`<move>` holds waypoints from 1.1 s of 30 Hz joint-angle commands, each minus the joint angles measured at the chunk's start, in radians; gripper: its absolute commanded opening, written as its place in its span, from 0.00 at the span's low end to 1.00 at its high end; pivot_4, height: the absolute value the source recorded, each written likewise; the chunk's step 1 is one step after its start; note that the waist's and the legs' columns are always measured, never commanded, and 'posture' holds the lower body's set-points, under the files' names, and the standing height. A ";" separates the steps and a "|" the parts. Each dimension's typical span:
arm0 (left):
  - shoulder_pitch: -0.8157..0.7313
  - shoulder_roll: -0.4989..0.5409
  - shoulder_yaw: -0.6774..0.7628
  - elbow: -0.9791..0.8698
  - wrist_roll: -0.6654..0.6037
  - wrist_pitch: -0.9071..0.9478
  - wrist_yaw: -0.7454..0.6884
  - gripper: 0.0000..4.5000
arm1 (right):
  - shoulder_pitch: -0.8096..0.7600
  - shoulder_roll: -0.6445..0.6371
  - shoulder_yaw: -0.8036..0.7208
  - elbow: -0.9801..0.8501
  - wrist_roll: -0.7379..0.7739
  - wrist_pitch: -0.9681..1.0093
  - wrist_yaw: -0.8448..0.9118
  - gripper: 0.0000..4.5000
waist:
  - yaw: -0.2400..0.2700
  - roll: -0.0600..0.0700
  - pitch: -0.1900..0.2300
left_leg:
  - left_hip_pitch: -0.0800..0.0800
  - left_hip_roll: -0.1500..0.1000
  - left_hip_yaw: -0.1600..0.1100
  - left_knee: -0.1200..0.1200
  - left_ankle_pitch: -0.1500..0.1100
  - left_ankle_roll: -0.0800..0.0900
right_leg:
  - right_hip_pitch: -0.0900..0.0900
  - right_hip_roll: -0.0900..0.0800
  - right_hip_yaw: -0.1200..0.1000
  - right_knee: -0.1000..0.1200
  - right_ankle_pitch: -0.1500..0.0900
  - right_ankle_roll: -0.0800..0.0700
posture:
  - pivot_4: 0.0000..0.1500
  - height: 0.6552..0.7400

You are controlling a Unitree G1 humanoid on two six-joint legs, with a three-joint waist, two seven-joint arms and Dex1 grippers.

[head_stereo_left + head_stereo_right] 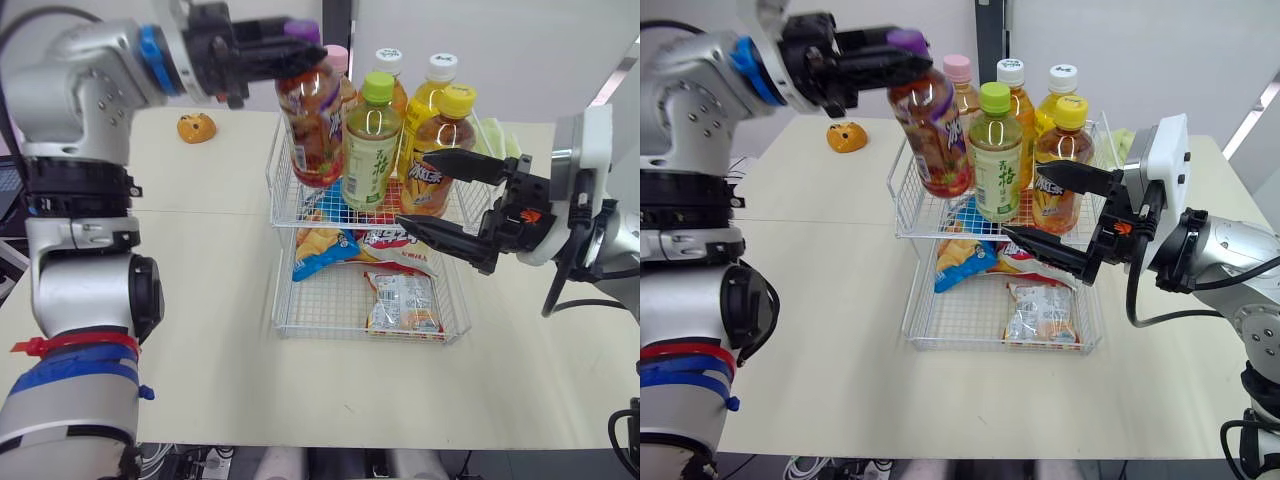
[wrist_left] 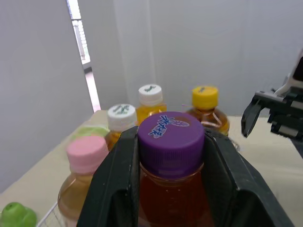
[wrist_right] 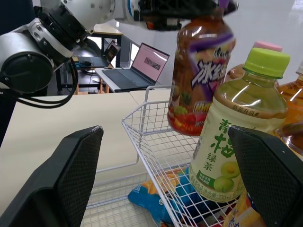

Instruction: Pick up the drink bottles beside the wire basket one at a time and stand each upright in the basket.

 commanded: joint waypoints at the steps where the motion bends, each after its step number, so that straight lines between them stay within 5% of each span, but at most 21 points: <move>1: 0.015 -0.028 0.009 -0.064 -0.004 -0.064 0.015 0.31 | -0.001 -0.014 -0.043 -0.038 0.016 -0.005 -0.016 1.00 | 0.001 0.000 0.000 | 0.000 0.000 0.000 0.000 0.000 0.000 | 0.000 0.000 0.000 0.000 0.000 0.000 | 1.00 1.00; 10: 0.051 -0.082 0.008 -0.017 0.021 -0.140 0.035 0.31 | 0.019 -0.031 -0.065 -0.062 0.041 0.001 -0.035 1.00 | 0.003 0.000 0.000 | 0.000 0.000 0.001 0.001 0.000 0.000 | 0.000 0.000 0.001 0.000 0.000 0.000 | 1.00 1.00; 21: 0.004 -0.012 0.088 0.002 -0.044 -0.052 0.043 0.99 | 0.025 -0.058 -0.074 -0.057 0.053 -0.002 -0.028 1.00 | 0.001 0.000 0.000 | 0.000 0.000 0.001 0.001 0.000 0.000 | 0.000 0.000 0.001 0.000 0.000 0.000 | 1.00 1.00; 25: -0.009 0.102 0.149 0.095 -0.021 -0.076 0.076 0.99 | -0.015 -0.038 -0.118 -0.005 0.067 -0.013 -0.096 1.00 | -0.006 0.001 0.000 | 0.001 0.000 0.001 0.000 0.000 0.000 | 0.000 0.000 0.001 0.001 0.000 0.000 | 1.00 1.00; 29: 0.064 0.184 0.184 0.186 0.051 -0.211 0.154 0.99 | -0.060 -0.299 -0.360 0.248 0.042 0.037 0.071 1.00 | 0.010 0.007 0.003 | 0.002 -0.001 0.003 0.000 0.000 0.001 | 0.001 -0.001 0.002 0.001 0.000 0.000 | 1.00 1.00; 33: 0.183 0.200 0.238 0.257 0.090 -0.353 0.247 0.99 | 0.073 -0.370 -0.433 0.408 -0.142 -0.071 0.217 1.00 | 0.024 0.000 -0.001 | 0.002 -0.001 0.002 -0.001 0.000 0.002 | 0.002 0.000 0.001 -0.001 0.000 0.000 | 1.00 1.00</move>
